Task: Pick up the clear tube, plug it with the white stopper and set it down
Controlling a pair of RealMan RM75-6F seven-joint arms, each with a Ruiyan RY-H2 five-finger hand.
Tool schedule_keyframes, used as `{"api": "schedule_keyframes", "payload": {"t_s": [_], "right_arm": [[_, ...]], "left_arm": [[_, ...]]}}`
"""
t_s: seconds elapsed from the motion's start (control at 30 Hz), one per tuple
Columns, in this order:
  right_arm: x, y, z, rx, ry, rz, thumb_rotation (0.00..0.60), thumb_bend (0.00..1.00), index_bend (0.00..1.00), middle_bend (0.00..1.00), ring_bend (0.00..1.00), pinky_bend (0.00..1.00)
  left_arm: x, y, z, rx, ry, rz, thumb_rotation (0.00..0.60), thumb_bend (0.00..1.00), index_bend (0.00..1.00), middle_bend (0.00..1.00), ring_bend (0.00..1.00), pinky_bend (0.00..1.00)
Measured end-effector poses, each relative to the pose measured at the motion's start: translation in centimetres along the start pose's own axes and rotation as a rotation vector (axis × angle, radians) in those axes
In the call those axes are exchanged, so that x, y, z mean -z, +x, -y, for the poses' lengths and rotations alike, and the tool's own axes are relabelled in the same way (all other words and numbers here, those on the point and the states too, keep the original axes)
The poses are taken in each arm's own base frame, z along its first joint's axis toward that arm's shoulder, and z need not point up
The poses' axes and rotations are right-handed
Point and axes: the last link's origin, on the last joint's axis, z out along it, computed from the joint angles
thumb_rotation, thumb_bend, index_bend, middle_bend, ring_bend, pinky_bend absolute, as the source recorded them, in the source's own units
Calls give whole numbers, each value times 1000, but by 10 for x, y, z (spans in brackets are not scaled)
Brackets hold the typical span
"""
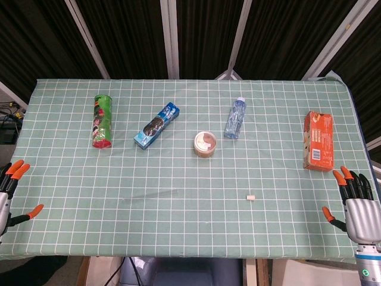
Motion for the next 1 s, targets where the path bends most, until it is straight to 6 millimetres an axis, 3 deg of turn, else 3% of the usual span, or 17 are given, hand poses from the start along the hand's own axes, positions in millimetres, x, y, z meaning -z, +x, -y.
{"api": "schedule_keyframes", "payload": {"t_s": [0.6, 0.8, 1.0], "right_arm": [[1, 2, -4, -4, -18, -4, 600, 298, 0, 0, 0, 0], [1, 2, -5, -9, -18, 1, 600, 300, 0, 0, 0, 0], [1, 2, -4, -19, -17, 0, 600, 299, 0, 0, 0, 0]], "left_arm": [[-4, -8, -7, -11, -15, 36, 600, 175, 142, 44, 0, 0], [-9, -15, -23, -25, -67, 77, 600, 176, 149, 51, 0, 0], [-22, -27, -52, -24, -121, 128, 600, 198, 185, 74, 0, 0]]}}
